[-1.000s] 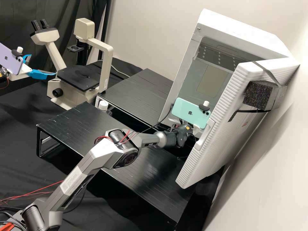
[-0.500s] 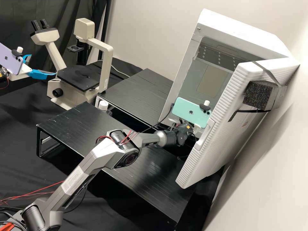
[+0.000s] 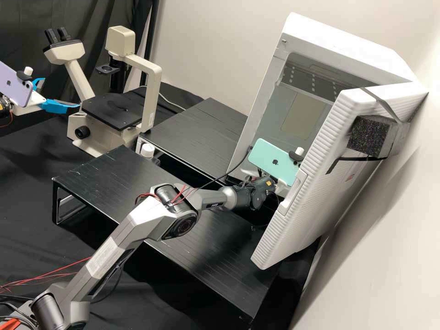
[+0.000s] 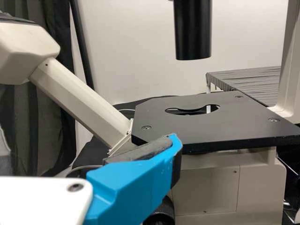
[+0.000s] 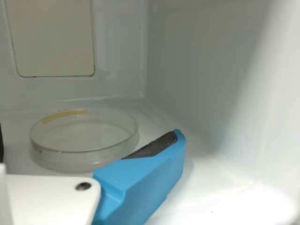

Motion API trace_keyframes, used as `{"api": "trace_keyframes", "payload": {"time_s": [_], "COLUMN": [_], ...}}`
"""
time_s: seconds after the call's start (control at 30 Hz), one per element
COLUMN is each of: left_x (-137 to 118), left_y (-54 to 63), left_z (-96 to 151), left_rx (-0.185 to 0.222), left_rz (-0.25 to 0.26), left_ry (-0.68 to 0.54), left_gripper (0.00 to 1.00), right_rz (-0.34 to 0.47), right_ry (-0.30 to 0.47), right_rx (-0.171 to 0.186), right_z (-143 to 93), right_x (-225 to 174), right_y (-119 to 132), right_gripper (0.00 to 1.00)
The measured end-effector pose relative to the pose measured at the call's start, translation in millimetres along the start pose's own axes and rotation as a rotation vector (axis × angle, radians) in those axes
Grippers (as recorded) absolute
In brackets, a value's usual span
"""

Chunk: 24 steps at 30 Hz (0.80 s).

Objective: Take out the petri dish and place it under the microscope.

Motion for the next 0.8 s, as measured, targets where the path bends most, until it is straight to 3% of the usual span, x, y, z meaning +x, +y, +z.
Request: {"api": "trace_keyframes", "payload": {"time_s": [0.4,0.8], "left_x": [0.0,0.0], "left_y": [0.0,0.0], "left_z": [0.0,0.0], "left_rx": [0.0,0.0], "left_rz": [0.0,0.0], "left_ry": [0.0,0.0], "left_gripper": [1.0,1.0], "right_rz": [0.003,0.009], "right_ry": [-0.028,-0.064], "right_rx": [0.011,-0.011], "right_z": [4.2,-6.9], "right_x": [-0.5,2.6], "right_y": [2.0,7.8], "right_gripper": [1.0,1.0]}}
